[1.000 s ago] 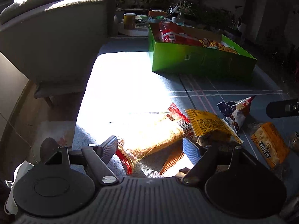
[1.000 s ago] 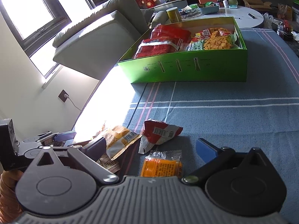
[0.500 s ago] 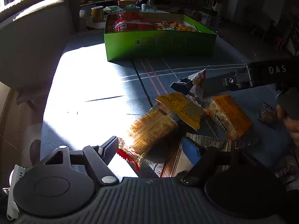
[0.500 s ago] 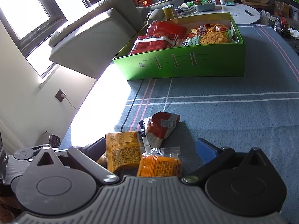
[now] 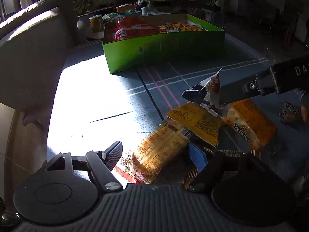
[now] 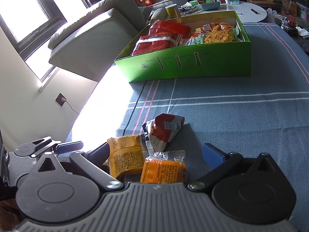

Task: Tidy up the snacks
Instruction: 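Move both tools down to the loose snack packets on the table, then grasp the orange-wrapped pastry packet with the left tool while the right tool grasps the red-white wrapper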

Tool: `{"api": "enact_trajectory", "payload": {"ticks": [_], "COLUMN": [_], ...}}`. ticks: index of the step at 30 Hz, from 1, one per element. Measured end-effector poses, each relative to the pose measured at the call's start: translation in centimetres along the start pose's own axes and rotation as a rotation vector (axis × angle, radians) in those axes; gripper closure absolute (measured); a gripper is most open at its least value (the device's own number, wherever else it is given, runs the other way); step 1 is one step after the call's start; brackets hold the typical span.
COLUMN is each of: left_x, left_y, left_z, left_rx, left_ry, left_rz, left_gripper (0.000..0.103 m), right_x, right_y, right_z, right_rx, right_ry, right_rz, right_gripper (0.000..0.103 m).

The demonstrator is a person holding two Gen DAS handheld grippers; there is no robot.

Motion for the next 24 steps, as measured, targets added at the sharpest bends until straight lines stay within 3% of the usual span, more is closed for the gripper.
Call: {"api": "enact_trajectory", "payload": {"ticks": [3, 10, 14, 18, 22, 24], "left_x": [0.1, 1.0, 0.5, 0.2, 0.5, 0.5], "left_y": [1.1, 1.0, 0.4, 0.2, 0.9, 1.2], "left_z": [0.4, 4.1, 4.9, 4.1, 3.0, 2.6], "left_rx": [0.008, 0.048, 0.015, 0.054, 0.092, 0.126], "left_ry": [-0.017, -0.283, -0.406, -0.37, -0.317, -0.281], "left_rz": [0.008, -0.004, -0.017, -0.025, -0.023, -0.03], "left_gripper": [0.034, 0.063, 0.064, 0.063, 0.047, 0.046], "right_x": [0.0, -0.3, -0.3, -0.3, 0.1, 0.4], "right_y": [0.0, 0.4, 0.6, 0.9, 1.2, 1.5], "right_z": [-0.2, -0.4, -0.4, -0.4, 0.0, 0.2], "right_rx": [-0.006, -0.013, -0.015, -0.028, -0.038, -0.048], "right_ry": [0.009, 0.018, 0.019, 0.027, 0.023, 0.018], "right_rz": [-0.001, 0.012, 0.011, 0.018, 0.017, 0.015], "right_gripper": [0.012, 0.012, 0.012, 0.012, 0.012, 0.012]}}
Point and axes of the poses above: each gripper's, at about its wrist camera, not at the fingertips, and y roughly the way its jaws point, z to its left, x to its top, the point moved 7 cm from there along y, roughly the way its jaws point, and after that the axes turned 5 degrees about -y, right-handed, at the moved point
